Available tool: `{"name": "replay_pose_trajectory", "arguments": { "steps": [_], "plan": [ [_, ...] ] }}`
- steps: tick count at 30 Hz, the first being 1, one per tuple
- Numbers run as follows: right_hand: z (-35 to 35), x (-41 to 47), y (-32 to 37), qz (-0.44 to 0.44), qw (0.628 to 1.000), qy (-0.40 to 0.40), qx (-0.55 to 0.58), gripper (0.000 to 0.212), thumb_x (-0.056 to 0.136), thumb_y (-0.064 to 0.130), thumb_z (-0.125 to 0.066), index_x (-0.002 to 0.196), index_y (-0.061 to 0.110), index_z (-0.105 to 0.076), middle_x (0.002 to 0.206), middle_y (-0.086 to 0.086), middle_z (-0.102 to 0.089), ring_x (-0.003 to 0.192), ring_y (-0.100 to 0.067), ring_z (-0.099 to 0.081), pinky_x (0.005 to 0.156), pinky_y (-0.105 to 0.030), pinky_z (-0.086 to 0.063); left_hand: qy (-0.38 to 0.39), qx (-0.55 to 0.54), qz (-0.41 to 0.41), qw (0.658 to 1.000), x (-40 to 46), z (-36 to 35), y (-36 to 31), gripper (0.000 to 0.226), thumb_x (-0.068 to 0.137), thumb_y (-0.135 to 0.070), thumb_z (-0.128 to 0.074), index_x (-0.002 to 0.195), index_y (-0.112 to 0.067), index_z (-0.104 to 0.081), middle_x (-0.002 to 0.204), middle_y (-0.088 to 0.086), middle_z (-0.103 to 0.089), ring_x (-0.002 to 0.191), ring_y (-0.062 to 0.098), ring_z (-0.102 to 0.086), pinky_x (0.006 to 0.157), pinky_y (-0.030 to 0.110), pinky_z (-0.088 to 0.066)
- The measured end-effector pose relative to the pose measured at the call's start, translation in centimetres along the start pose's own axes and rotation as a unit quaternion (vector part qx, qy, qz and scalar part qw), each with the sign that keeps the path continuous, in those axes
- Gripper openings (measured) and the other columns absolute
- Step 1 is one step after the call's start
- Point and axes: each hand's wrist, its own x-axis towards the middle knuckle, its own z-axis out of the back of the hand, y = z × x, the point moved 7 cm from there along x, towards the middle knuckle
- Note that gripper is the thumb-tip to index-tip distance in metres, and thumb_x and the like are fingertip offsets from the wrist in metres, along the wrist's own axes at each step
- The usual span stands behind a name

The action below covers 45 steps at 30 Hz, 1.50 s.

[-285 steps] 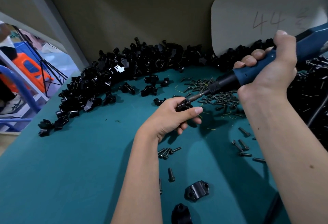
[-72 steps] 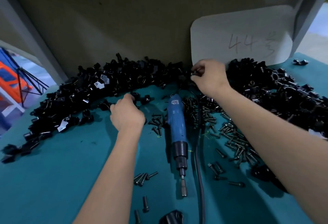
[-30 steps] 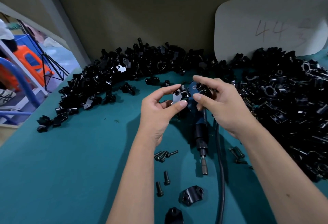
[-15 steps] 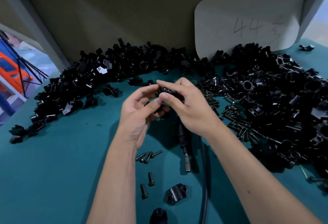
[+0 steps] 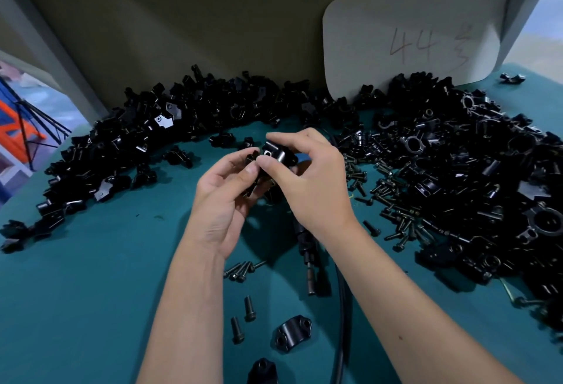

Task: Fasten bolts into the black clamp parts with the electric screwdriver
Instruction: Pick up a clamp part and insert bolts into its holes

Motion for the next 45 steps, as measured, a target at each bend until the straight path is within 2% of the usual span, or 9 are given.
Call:
{"name": "replay_pose_trajectory", "arguments": {
  "steps": [3, 7, 13, 20, 25, 32, 37, 41, 45],
  "plan": [
    [-0.2, 0.0, -0.3, -0.059, 0.995, -0.001, 0.084, 0.029, 0.084, 0.021, -0.086, 0.112, 0.025, -0.08, 0.104, 0.012, -0.074, 0.105, -0.005, -0.066, 0.097, -0.034, -0.054, 0.018, -0.021, 0.0, 1.0, 0.0, -0.2, -0.3, 0.031, 0.078, -0.015, -0.079, 0.109, -0.013, -0.076, 0.108, 0.007, -0.078, 0.106, 0.019, -0.073, 0.088, 0.028, -0.059],
    [-1.1, -0.2, 0.1, -0.075, 0.99, 0.049, 0.108, 0.023, 0.093, 0.021, -0.078, 0.115, 0.027, -0.08, 0.088, 0.013, -0.055, 0.088, -0.004, -0.052, 0.093, -0.035, -0.048, 0.03, -0.046, 0.001, 0.998, 0.0, -0.2, -0.4, 0.022, 0.08, -0.015, -0.077, 0.102, -0.017, -0.079, 0.107, 0.004, -0.078, 0.106, 0.016, -0.073, 0.089, 0.027, -0.058],
    [-2.9, -0.6, 0.4, -0.053, 0.979, 0.198, 0.0, 0.039, 0.111, 0.017, -0.045, 0.148, 0.019, -0.057, 0.108, -0.005, -0.043, 0.109, -0.013, -0.048, 0.105, -0.017, -0.037, -0.025, -0.048, 0.017, 0.998, -0.2, 0.4, -0.4, 0.019, 0.082, -0.013, -0.071, 0.1, -0.015, -0.078, 0.105, 0.008, -0.078, 0.099, 0.015, -0.075, 0.081, 0.024, -0.059],
    [-0.8, -0.3, 1.0, 0.012, 0.999, 0.032, 0.004, 0.024, 0.096, 0.015, -0.073, 0.12, 0.011, -0.076, 0.096, 0.009, -0.059, 0.082, -0.007, -0.057, 0.077, -0.018, -0.048, -0.031, -0.044, 0.019, 0.998, -0.4, 0.5, -0.7, 0.022, 0.08, -0.013, -0.075, 0.1, -0.016, -0.083, 0.113, 0.011, -0.078, 0.11, 0.022, -0.073, 0.083, 0.025, -0.059],
    [-1.0, 0.3, -0.1, -0.028, 0.996, 0.082, 0.017, 0.025, 0.093, 0.021, -0.078, 0.117, 0.016, -0.079, 0.09, 0.008, -0.061, 0.076, -0.016, -0.063, 0.079, -0.037, -0.056, -0.031, -0.03, 0.022, 0.999, -0.5, 0.1, -0.5, 0.02, 0.08, -0.017, -0.074, 0.099, -0.011, -0.08, 0.105, 0.01, -0.079, 0.102, 0.019, -0.076, 0.082, 0.026, -0.06],
    [-0.1, 0.8, -2.1, -0.08, 0.983, 0.146, 0.079, 0.029, 0.085, 0.026, -0.086, 0.113, 0.027, -0.08, 0.077, 0.002, -0.06, 0.055, -0.019, -0.056, 0.06, -0.033, -0.053, -0.044, -0.027, 0.042, 0.998, -0.6, -0.7, 0.2, 0.013, 0.076, -0.02, -0.076, 0.086, -0.018, -0.083, 0.095, 0.004, -0.08, 0.09, 0.014, -0.077, 0.076, 0.024, -0.06],
    [0.6, 1.3, -2.6, -0.068, 0.983, 0.16, 0.065, 0.032, 0.077, 0.033, -0.092, 0.107, 0.028, -0.082, 0.085, -0.006, -0.073, 0.061, -0.017, -0.064, 0.06, -0.031, -0.056, -0.03, -0.018, 0.054, 0.998, -0.6, -1.1, 0.8, 0.012, 0.077, -0.021, -0.076, 0.085, -0.016, -0.084, 0.092, 0.004, -0.079, 0.089, 0.013, -0.076, 0.078, 0.024, -0.06],
    [1.3, 1.6, -2.6, -0.05, 0.983, 0.173, 0.033, 0.037, 0.071, 0.037, -0.095, 0.105, 0.028, -0.083, 0.093, -0.001, -0.078, 0.086, -0.027, -0.073, 0.083, -0.049, -0.061, 0.008, -0.009, 0.069, 0.998, -0.6, -1.5, 1.1, 0.015, 0.081, -0.021, -0.074, 0.091, -0.015, -0.084, 0.098, 0.006, -0.08, 0.095, 0.015, -0.076, 0.082, 0.024, -0.059],
    [1.6, 1.7, -2.7, -0.059, 0.982, 0.175, 0.039, 0.036, 0.071, 0.033, -0.095, 0.104, 0.026, -0.082, 0.093, -0.004, -0.078, 0.084, -0.025, -0.073, 0.083, -0.048, -0.061, 0.001, -0.026, 0.068, 0.997, -0.5, -1.8, 1.3, 0.017, 0.079, -0.021, -0.076, 0.092, -0.014, -0.083, 0.098, 0.007, -0.079, 0.094, 0.015, -0.076, 0.081, 0.024, -0.06]
  ]
}}
